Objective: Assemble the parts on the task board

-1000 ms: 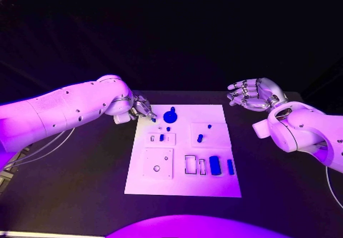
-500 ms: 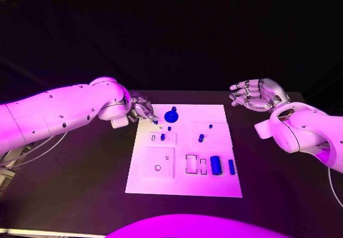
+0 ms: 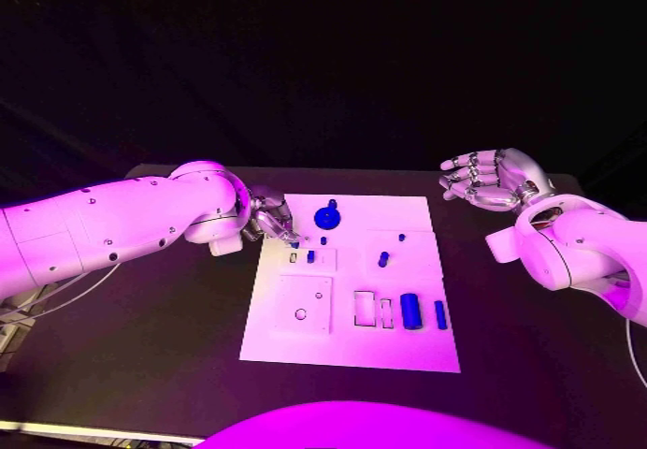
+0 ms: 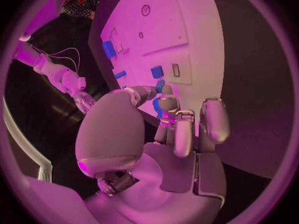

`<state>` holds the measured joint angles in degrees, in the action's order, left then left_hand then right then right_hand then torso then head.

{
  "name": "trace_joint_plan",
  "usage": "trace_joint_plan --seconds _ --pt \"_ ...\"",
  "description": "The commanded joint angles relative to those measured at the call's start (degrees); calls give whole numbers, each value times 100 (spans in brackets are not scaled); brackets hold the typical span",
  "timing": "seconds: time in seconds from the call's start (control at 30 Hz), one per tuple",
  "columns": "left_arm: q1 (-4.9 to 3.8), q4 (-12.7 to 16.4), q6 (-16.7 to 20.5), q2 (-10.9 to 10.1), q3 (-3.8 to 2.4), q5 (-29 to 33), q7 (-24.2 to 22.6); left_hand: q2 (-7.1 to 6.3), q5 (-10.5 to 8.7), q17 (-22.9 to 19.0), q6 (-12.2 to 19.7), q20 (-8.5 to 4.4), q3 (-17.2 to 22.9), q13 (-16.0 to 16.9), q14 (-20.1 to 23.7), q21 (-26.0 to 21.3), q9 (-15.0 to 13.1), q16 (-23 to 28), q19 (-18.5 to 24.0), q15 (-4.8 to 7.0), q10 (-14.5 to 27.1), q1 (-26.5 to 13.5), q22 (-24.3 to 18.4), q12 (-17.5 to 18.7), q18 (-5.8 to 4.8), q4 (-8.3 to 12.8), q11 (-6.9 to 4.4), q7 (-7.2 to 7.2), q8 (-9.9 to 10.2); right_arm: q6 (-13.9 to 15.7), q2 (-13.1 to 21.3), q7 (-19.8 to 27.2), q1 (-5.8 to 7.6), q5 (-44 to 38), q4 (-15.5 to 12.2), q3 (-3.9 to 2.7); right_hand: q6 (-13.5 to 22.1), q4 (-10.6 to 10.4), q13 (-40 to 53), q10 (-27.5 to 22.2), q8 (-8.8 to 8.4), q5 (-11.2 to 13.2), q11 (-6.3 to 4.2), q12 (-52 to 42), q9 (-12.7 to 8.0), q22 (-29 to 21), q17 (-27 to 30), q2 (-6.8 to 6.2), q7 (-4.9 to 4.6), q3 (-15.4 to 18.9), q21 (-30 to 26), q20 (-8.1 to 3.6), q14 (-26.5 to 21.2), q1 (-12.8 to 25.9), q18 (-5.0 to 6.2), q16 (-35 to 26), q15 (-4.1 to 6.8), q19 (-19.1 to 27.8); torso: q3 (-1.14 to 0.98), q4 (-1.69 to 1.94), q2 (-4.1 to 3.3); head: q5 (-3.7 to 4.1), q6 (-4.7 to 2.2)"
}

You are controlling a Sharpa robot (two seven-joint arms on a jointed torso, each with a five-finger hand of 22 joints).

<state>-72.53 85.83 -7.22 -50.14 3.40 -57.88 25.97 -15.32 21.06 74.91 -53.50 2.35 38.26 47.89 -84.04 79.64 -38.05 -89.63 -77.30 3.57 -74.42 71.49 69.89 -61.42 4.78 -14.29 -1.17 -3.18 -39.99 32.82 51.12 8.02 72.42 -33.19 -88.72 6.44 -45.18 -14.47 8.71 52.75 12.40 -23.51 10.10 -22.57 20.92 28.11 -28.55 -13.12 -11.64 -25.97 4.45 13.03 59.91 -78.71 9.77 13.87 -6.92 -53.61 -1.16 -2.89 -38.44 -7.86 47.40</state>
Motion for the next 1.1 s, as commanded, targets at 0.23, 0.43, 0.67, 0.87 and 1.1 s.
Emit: trace_joint_plan --seconds 0.23,0.43,0.67,0.87,1.1 --pt "144 94 107 -30 61 -253 80 -44 49 1475 -58 -2 1103 15 -585 53 -11 -17 -52 58 -45 6 43 -28 -41 1106 -2 -2 24 3 6 -13 -7 -27 8 -2 70 53 -102 -62 39 -33 40 18 -20 -125 62 0 -277 -6 -79 73 -88 65 52 -141 -57 87 3 -16 -8 -22 27" --pt "231 84 118 -18 72 -262 93 -50 57 1461 -67 -4 1111 46 -581 59 -12 -9 -58 61 -63 -1 51 -49 -42 1110 -5 1 29 1 11 -9 -10 -27 11 -2 71 54 -111 -66 41 -36 42 17 -21 -138 68 3 -278 -7 -80 76 -93 68 53 -152 -60 94 4 -17 -9 -16 38" --pt "251 35 133 -3 74 -286 106 -50 63 1450 -76 -6 1120 58 -577 60 -13 -2 -58 63 -74 -9 51 -56 -42 1111 -7 3 33 -5 15 -10 -12 -26 12 -1 72 55 -116 -68 41 -37 43 16 -22 -145 72 3 -279 -6 -81 78 -97 70 53 -160 -62 98 1 -23 -11 -33 66" --pt "254 16 124 -1 73 -288 124 -50 63 1450 -76 -6 1120 58 -577 60 -13 -2 -58 63 -74 -9 51 -56 -42 1111 -7 3 33 -5 18 -10 -13 -24 13 -1 73 53 -122 -69 43 -39 45 15 -22 -153 76 4 -280 -5 -82 81 -101 74 53 -167 -64 103 -3 -21 -7 -38 77" --pt "255 13 134 3 72 -292 127 -49 65 1455 -81 -7 1126 71 -579 63 -13 -5 -60 64 -82 -14 55 -64 -42 1110 -9 5 35 -7 16 -10 -13 -23 14 -1 75 52 -132 -72 44 -43 47 12 -23 -167 83 5 -282 -3 -83 85 -106 81 53 -180 -67 111 -1 -22 -6 -28 70"
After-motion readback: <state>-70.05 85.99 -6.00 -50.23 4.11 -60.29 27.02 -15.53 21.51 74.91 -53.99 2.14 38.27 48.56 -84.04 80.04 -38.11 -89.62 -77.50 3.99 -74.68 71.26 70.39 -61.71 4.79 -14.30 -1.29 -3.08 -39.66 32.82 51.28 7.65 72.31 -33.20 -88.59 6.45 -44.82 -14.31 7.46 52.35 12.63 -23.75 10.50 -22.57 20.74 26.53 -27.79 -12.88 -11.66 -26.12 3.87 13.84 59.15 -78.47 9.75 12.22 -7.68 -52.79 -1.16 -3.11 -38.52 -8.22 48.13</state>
